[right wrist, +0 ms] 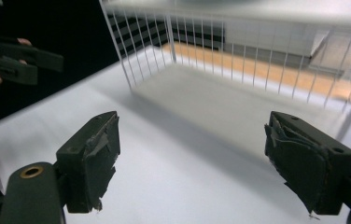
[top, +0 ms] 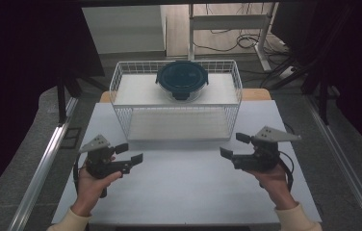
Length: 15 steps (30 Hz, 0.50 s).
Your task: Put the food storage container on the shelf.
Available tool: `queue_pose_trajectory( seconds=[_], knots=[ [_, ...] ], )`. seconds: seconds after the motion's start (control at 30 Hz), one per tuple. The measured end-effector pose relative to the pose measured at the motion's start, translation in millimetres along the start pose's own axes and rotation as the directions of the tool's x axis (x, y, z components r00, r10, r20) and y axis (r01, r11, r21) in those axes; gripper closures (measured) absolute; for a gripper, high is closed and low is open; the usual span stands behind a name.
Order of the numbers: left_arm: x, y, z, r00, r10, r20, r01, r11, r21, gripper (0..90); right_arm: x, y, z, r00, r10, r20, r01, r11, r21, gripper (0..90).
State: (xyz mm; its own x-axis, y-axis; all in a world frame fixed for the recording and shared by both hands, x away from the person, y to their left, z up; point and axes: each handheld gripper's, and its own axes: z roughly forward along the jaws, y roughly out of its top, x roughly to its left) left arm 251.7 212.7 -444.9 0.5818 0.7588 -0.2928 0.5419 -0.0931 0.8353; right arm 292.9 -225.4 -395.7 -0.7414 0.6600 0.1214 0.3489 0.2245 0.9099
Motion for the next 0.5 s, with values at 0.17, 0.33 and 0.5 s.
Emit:
queue_pose_trajectory(
  seconds=[0.17, 0.33, 0.5],
  knots=[
    [0.8, -26.2, 5.3, 0.9998, -0.016, -0.012, 0.017, 0.9973, 0.072, 21.3, -0.9, -41.6, 1.7, 0.9998, 0.012, 0.018, -0.014, 0.994, 0.106, 18.6],
    [4.2, -34.8, 8.4, 0.9987, -0.036, -0.035, 0.039, 0.9954, 0.088, 21.4, -3.5, -60.9, 7.8, 0.9987, 0.044, 0.028, -0.047, 0.987, 0.153, 19.0],
    [3.4, -36.4, 11.3, 0.9988, -0.031, -0.039, 0.034, 0.9958, 0.085, 21.8, 0.3, -58.4, 8.8, 0.9991, 0.022, 0.037, -0.027, 0.990, 0.136, 19.3]
  ],
)
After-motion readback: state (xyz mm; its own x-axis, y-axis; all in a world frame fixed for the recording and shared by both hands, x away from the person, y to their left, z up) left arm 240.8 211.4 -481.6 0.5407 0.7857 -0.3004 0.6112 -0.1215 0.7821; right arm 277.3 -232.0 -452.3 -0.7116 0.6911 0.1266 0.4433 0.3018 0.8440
